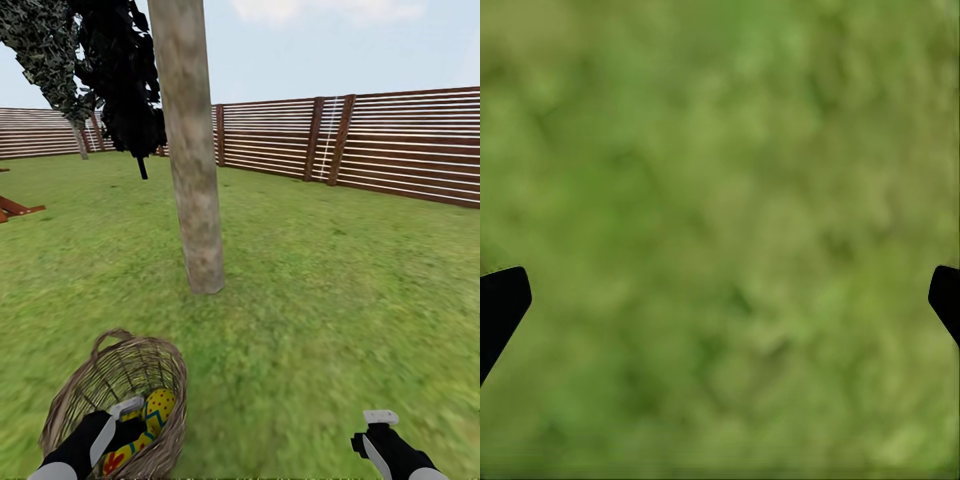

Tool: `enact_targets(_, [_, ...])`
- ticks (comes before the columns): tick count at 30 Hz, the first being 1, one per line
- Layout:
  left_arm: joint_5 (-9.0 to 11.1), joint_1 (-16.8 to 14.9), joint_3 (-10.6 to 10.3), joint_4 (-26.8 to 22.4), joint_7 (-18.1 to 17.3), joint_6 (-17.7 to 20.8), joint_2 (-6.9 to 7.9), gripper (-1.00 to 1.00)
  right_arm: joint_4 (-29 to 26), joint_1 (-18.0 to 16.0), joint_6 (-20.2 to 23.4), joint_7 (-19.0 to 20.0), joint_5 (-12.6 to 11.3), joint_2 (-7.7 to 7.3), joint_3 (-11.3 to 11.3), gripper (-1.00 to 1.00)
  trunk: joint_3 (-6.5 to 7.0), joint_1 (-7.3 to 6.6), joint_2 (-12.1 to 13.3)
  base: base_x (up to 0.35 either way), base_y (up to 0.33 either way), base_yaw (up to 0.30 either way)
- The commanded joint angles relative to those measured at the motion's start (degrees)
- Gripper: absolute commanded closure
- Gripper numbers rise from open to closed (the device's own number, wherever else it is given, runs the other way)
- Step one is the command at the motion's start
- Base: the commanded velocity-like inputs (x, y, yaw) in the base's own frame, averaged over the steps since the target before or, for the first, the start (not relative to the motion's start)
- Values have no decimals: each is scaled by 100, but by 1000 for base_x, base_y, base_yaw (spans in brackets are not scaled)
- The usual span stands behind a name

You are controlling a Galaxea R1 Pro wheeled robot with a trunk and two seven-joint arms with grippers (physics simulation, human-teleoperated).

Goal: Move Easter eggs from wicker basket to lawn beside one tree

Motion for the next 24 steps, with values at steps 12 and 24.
enact_targets(12, [70,-1,18,-11,21,7,-3,100,-11,-1,34,-33,-46,-14,44,-100,-95,9,-8,0,0,0])
enact_targets(24, [74,-2,24,-9,20,8,-89,100,-11,-1,34,-33,-46,-5,46,-100,-95,9,-8,0,0,0])
